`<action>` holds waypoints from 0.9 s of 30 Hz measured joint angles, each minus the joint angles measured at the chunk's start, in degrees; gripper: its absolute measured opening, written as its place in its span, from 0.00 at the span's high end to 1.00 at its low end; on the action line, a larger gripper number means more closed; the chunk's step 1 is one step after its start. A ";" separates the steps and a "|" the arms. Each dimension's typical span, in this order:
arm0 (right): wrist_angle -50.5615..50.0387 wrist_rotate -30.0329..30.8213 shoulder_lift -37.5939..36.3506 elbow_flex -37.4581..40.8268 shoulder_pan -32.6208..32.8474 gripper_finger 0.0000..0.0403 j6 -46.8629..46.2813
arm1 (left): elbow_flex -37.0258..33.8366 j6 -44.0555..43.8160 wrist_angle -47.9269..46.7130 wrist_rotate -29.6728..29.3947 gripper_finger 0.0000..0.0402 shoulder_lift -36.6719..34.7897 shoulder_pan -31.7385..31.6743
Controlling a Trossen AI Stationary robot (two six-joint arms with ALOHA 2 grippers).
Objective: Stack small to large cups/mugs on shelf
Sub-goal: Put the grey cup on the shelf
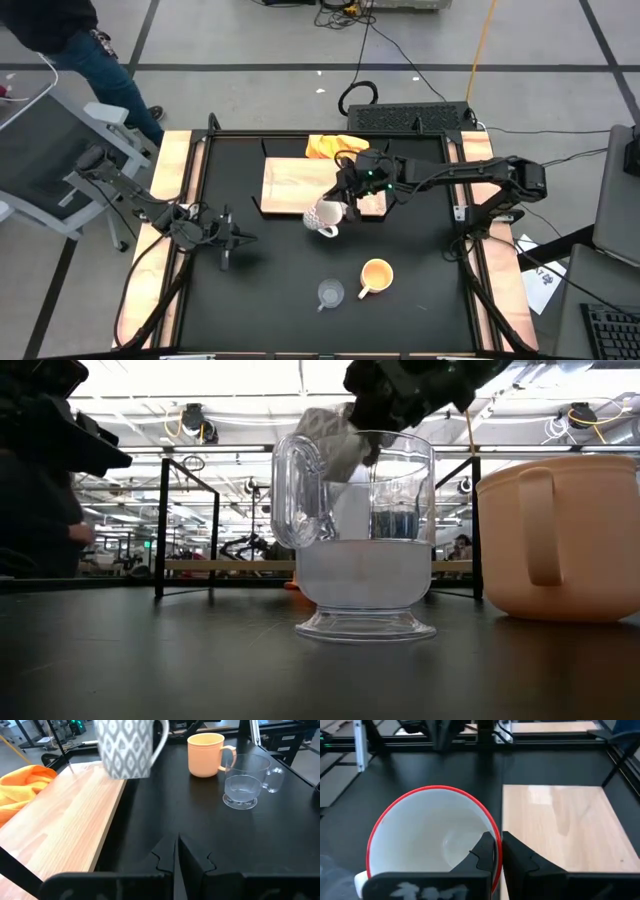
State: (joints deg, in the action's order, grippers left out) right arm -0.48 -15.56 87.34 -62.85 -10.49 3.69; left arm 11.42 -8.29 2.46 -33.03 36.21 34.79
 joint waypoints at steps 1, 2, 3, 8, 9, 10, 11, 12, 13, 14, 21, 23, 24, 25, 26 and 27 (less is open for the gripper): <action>0.12 -0.57 0.56 -0.57 -0.62 0.98 0.00 | 0.00 0.01 -0.23 0.01 0.94 0.00 0.00; -0.17 -1.63 0.86 -1.07 -1.27 0.98 -0.01 | 0.00 0.02 -0.26 0.01 0.94 0.01 0.00; -1.24 -2.80 1.20 -1.72 -1.85 0.98 0.03 | 0.00 0.02 -0.22 0.01 0.94 0.07 -0.01; -7.40 -4.46 5.22 -9.13 -3.88 0.98 1.10 | 0.00 0.06 -0.59 0.06 0.94 0.04 -0.02; -8.97 -4.63 6.38 -11.18 -4.17 0.98 1.52 | 0.00 0.07 -0.71 0.07 0.94 0.07 0.00; -10.40 -4.31 7.75 -13.35 -4.32 0.98 2.06 | 0.00 0.06 -0.70 0.19 0.94 0.06 0.00; -12.51 -4.06 9.18 -15.57 -4.45 0.98 2.73 | 0.00 0.01 -0.63 0.21 0.94 0.04 0.00; -14.97 -4.23 10.56 -17.78 -4.60 0.98 3.03 | 0.02 -0.02 -0.72 0.22 0.94 0.04 -0.03; -17.05 -4.29 12.05 -20.06 -4.84 0.98 3.33 | 0.02 -0.01 -0.96 0.28 0.94 0.07 -0.04; -18.84 -4.24 13.54 -22.56 -4.94 0.98 3.77 | 0.02 -0.04 -1.09 0.47 0.94 0.07 -0.04; -31.10 -4.16 23.75 -37.60 -6.40 0.98 5.46 | 0.02 -0.48 -1.05 1.25 0.94 0.07 -0.04; -34.29 -3.88 26.17 -41.48 -6.73 0.98 5.87 | 0.02 -0.66 -1.00 1.57 0.94 0.04 -0.04; -35.81 -3.96 27.11 -43.40 -6.94 0.98 6.00 | 0.02 -0.70 -1.02 1.57 0.94 0.06 -0.04; -37.00 -3.94 28.06 -45.11 -7.16 0.98 6.00 | 0.02 -0.66 -1.05 1.58 0.94 0.07 -0.04; -38.35 -3.83 29.16 -46.99 -7.39 0.98 6.03 | 0.02 -0.63 -1.03 1.60 0.94 0.05 -0.04; -39.51 -3.85 30.13 -48.79 -7.61 0.98 6.01 | 0.02 -0.63 -1.00 1.60 0.94 0.07 -0.04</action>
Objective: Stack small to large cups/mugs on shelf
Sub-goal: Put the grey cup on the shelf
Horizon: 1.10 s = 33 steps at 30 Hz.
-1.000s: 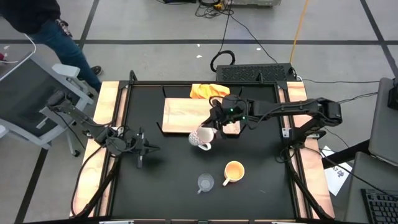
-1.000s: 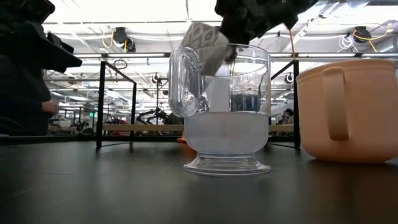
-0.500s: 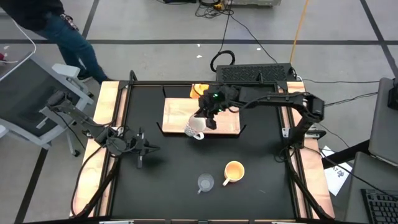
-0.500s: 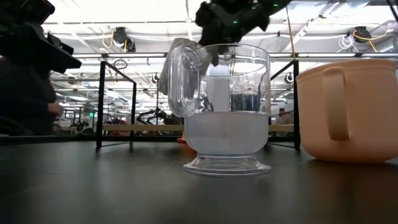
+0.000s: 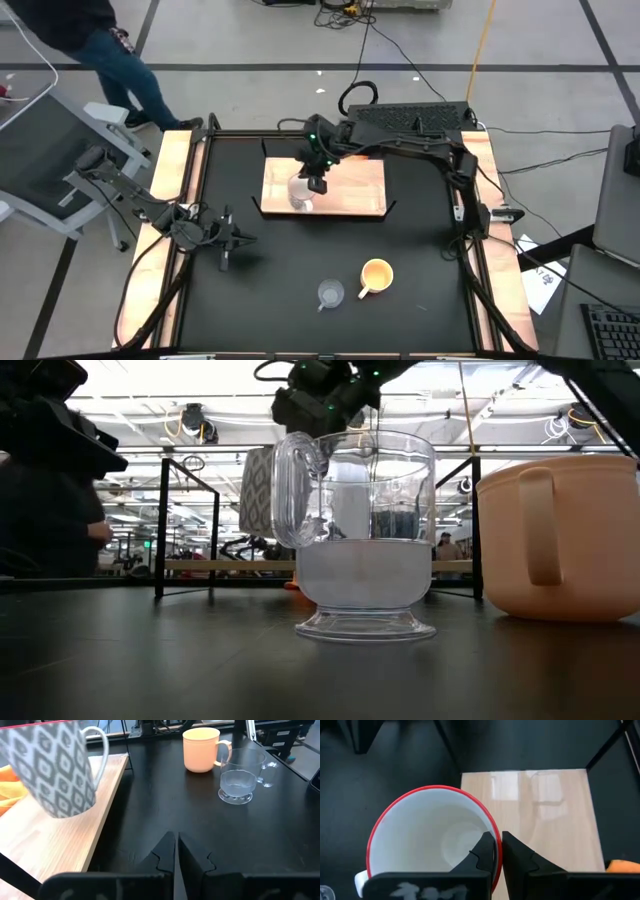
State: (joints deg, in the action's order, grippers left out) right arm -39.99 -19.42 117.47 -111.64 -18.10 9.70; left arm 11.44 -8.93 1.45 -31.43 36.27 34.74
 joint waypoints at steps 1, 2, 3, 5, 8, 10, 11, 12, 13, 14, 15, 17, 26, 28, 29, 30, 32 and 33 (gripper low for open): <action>-1.14 -0.01 0.94 -1.57 -0.24 0.98 0.01 | 0.00 0.12 -0.04 0.00 0.94 0.00 0.00; -2.14 0.09 1.87 -2.92 -0.42 0.98 -0.01 | 0.00 0.25 -0.04 0.01 0.94 0.00 0.00; -2.75 0.16 2.69 -3.99 -0.60 0.98 -0.18 | 0.00 0.26 -0.04 0.01 0.94 -0.02 0.00; -3.16 0.36 4.18 -5.53 -0.80 0.98 -1.16 | 0.00 0.47 -0.08 0.01 0.94 0.00 0.00; -3.18 2.72 5.32 -6.65 -1.05 0.98 -2.32 | 0.00 0.89 -0.09 0.01 0.94 0.00 0.00; -3.24 3.16 5.49 -6.82 -1.14 0.98 -2.46 | 0.00 0.90 -0.09 0.01 0.94 0.00 0.00; -3.41 3.10 5.49 -6.82 -1.29 0.98 -2.52 | 0.00 0.90 -0.11 0.01 0.94 0.00 0.00; -3.64 3.12 5.49 -6.82 -1.34 0.98 -2.52 | 0.00 0.90 -0.12 0.01 0.94 0.00 0.00; -3.89 3.16 5.49 -6.82 -1.41 0.98 -2.50 | 0.00 0.90 -0.21 0.01 0.94 0.00 0.00; -3.93 3.14 5.49 -6.82 -1.45 0.98 -2.41 | 0.00 0.92 -0.31 0.01 0.94 0.00 0.00; -3.93 3.16 5.49 -6.82 -1.45 0.98 -2.42 | 0.00 0.92 -0.35 0.01 0.94 0.00 0.00; -4.12 3.48 5.49 -6.82 -1.47 0.98 -2.39 | 0.00 0.91 -0.35 0.01 0.94 0.00 0.00; -6.32 7.42 5.49 -6.82 -1.45 0.98 -2.99 | 0.00 0.66 -0.35 0.01 0.94 0.00 0.00; -6.83 7.44 5.49 -6.82 -1.20 0.98 -2.93 | 0.00 0.28 -0.39 0.01 0.94 0.00 0.00; -6.68 7.47 5.49 -6.82 -1.02 0.98 -2.76 | 0.00 0.24 -0.40 0.01 0.94 0.00 0.00; -6.40 7.43 5.49 -6.82 -0.90 0.98 -2.75 | 0.00 0.24 -0.42 0.01 0.94 0.00 0.00; -6.00 7.34 5.49 -6.82 -0.80 0.98 -2.97 | 0.00 0.22 -0.42 0.01 0.94 0.00 0.00; -6.09 7.20 5.49 -6.82 -0.79 0.98 -3.00 | 0.00 0.22 -0.42 0.01 0.94 0.00 0.00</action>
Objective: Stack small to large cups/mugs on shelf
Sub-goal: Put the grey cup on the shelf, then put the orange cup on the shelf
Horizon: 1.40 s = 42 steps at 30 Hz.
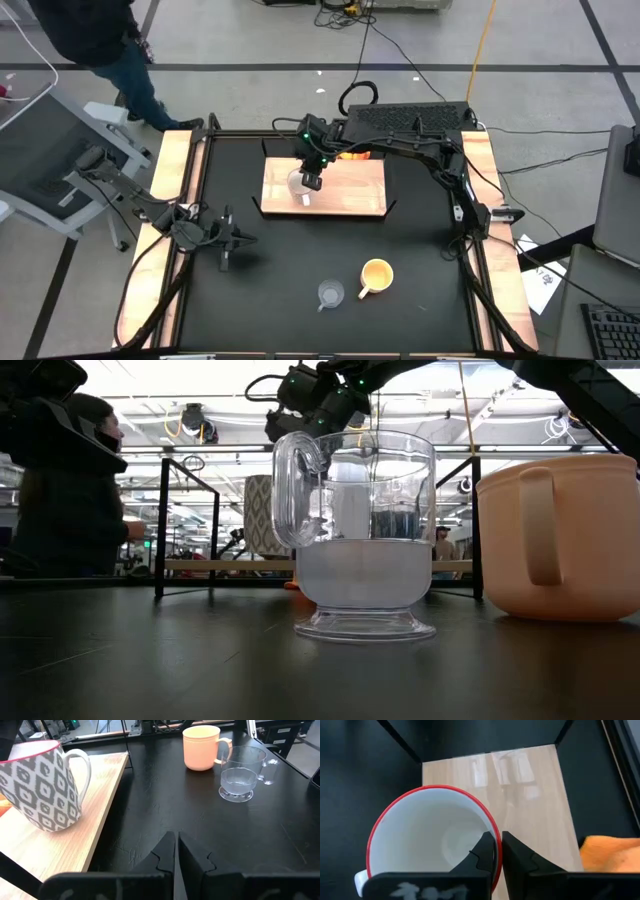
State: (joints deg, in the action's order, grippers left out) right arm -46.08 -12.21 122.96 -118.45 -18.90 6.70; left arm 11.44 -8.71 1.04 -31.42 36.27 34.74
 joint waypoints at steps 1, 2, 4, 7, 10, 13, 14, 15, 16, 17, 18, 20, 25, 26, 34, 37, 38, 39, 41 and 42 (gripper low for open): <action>-0.23 0.01 0.01 0.00 -0.01 0.98 -0.01 | 0.00 0.00 0.00 0.00 0.94 0.00 0.00; -0.22 0.18 0.41 0.00 0.02 0.98 -0.04 | 0.00 0.00 0.00 0.00 0.94 0.00 0.00; 0.25 0.29 0.85 0.00 0.17 0.98 -0.46 | 0.00 -0.01 -0.01 0.00 0.94 0.00 0.00; 0.31 0.16 1.57 -0.07 0.33 0.98 -0.43 | 0.00 -0.02 -0.04 0.00 0.94 0.00 -0.02; 0.73 -0.04 2.21 -0.20 0.43 0.98 -0.42 | -0.02 -0.11 -0.09 0.00 0.94 -0.02 -0.01; 0.80 -0.04 2.29 -0.20 0.39 0.98 -0.39 | -0.04 -0.42 -0.41 0.02 0.94 -0.02 0.00; 0.85 -0.04 2.29 -0.18 0.39 0.98 -0.29 | -0.04 -0.48 -0.45 0.02 0.94 0.00 -0.02; 0.88 -0.02 2.31 -0.17 0.42 0.98 -0.16 | -0.04 -0.46 -0.52 0.04 0.94 0.00 0.00; 0.95 -0.02 2.32 -0.17 0.45 0.97 -0.13 | -0.04 -0.48 -0.52 0.04 0.94 -0.02 0.00; 0.99 -0.02 2.31 -0.17 0.46 0.97 -0.10 | -0.04 -0.50 -0.52 0.04 0.94 -0.02 -0.01; 1.01 -0.02 2.29 -0.15 0.46 0.96 0.07 | -0.04 -0.50 -0.52 0.04 0.94 0.00 -0.01; 1.14 -0.04 2.30 -0.11 0.53 0.93 0.29 | -0.04 -0.50 -0.52 0.04 0.94 0.00 0.00; 1.01 -0.04 2.53 0.03 0.95 0.85 0.46 | -0.04 -0.50 -0.52 0.04 0.94 -0.01 0.00; 1.02 -0.03 2.54 0.07 1.03 0.83 0.44 | -0.04 -0.52 -0.54 0.06 0.94 0.00 0.00; 1.49 -0.04 2.55 0.11 1.18 0.72 0.24 | -0.04 -0.69 -0.57 0.07 0.94 0.00 0.00; 1.52 -0.11 1.74 0.13 1.23 0.68 0.24 | -0.04 -1.02 -0.66 0.07 0.94 -0.01 0.00; 1.76 -0.11 1.33 0.13 1.29 0.67 0.24 | -0.04 -1.08 -0.72 0.07 0.94 -0.01 0.00; 2.08 -0.17 0.96 0.13 1.35 0.66 0.24 | -0.04 -1.10 -0.83 0.07 0.94 0.00 0.00; 2.19 -0.26 -0.24 0.13 1.42 0.63 0.21 | -0.04 -1.11 -0.90 0.07 0.94 0.00 0.00; 2.27 -0.28 -0.80 0.13 1.46 0.62 0.06 | -0.04 -1.14 -0.92 0.07 0.94 -0.02 0.00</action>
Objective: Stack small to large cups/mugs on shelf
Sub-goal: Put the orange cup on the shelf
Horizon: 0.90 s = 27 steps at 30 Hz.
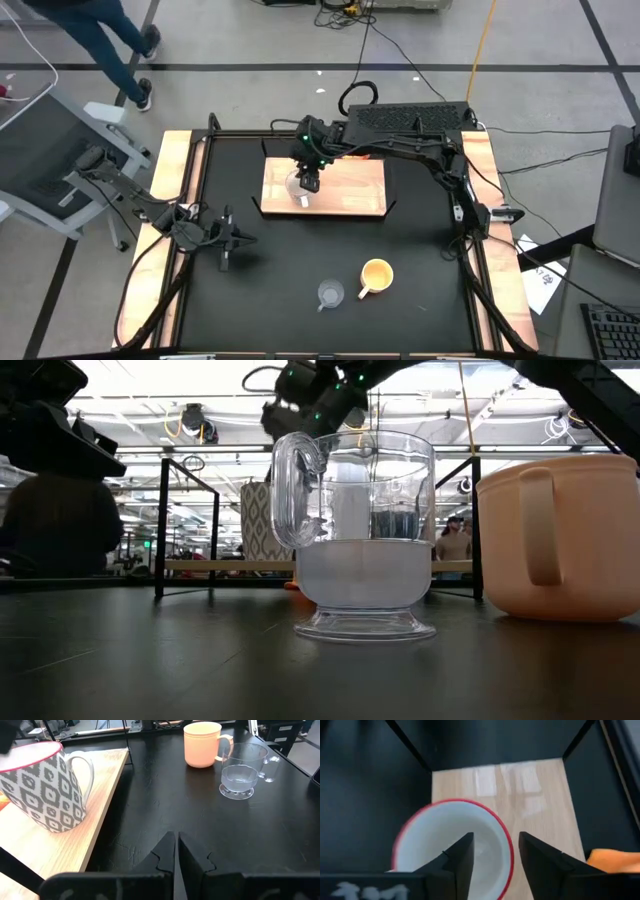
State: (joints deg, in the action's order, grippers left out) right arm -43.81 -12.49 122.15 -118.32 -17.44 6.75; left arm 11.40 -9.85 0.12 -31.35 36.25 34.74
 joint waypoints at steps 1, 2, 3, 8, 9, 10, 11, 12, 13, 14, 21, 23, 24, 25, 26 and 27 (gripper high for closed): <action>0.44 -0.02 -0.65 0.00 0.01 0.61 -0.10 | 0.00 0.00 0.02 0.00 0.94 0.02 0.00; 0.71 -0.01 -1.49 0.00 0.01 0.61 -0.27 | 0.00 0.00 0.02 0.00 0.94 0.02 0.00; 0.61 0.03 -2.38 0.00 0.01 0.60 -0.29 | 0.00 -0.02 0.00 0.00 0.94 0.02 0.00; -0.14 0.22 -6.34 -0.04 0.42 0.62 0.21 | 0.00 -0.18 0.47 -0.02 0.94 0.02 0.00; -0.36 0.26 -7.07 -0.04 0.62 0.64 0.24 | 0.00 -0.27 0.61 -0.02 0.94 0.02 0.00; -0.99 0.22 -7.73 -0.04 0.71 0.66 0.53 | 0.00 -0.37 0.61 -0.04 0.94 0.00 0.00; -2.00 0.24 -8.52 -0.04 0.89 0.68 1.11 | 0.00 -0.37 0.79 -0.04 0.94 0.02 0.00; -3.29 0.24 -9.23 -0.04 1.07 0.71 1.74 | 0.00 -0.37 0.99 -0.06 0.94 0.02 0.00; -4.14 0.26 -9.71 -0.04 1.20 0.75 2.33 | 0.00 -0.37 1.18 -0.07 0.94 0.00 0.00; -4.87 0.28 -10.29 -0.04 1.36 0.79 2.73 | 0.00 -0.37 1.33 -0.07 0.94 0.00 0.00; -9.20 0.57 -12.19 -0.02 2.88 0.98 2.88 | 0.00 -1.19 1.51 -0.37 0.94 0.01 0.00; -9.71 0.57 -12.61 -0.11 3.64 0.99 2.86 | 0.00 -1.22 1.58 -0.49 0.94 0.02 0.00; -10.30 0.60 -12.92 -0.04 3.97 0.99 2.91 | 0.00 -1.22 1.70 -0.57 0.94 0.00 0.00; -10.42 0.60 -13.02 -0.02 4.40 1.00 2.93 | 0.00 -1.20 1.70 -0.65 0.94 0.02 0.00; -10.05 0.62 -13.16 -0.03 4.84 1.00 2.96 | 0.00 -1.12 1.72 -0.66 0.94 0.02 0.00; -9.94 0.67 -13.54 -0.04 5.26 1.00 3.05 | 0.00 -1.06 1.92 -0.66 0.94 0.02 0.00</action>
State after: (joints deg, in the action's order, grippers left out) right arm -53.76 -11.82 108.62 -118.37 -12.18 9.80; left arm 11.40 -10.91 2.04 -32.01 36.27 34.74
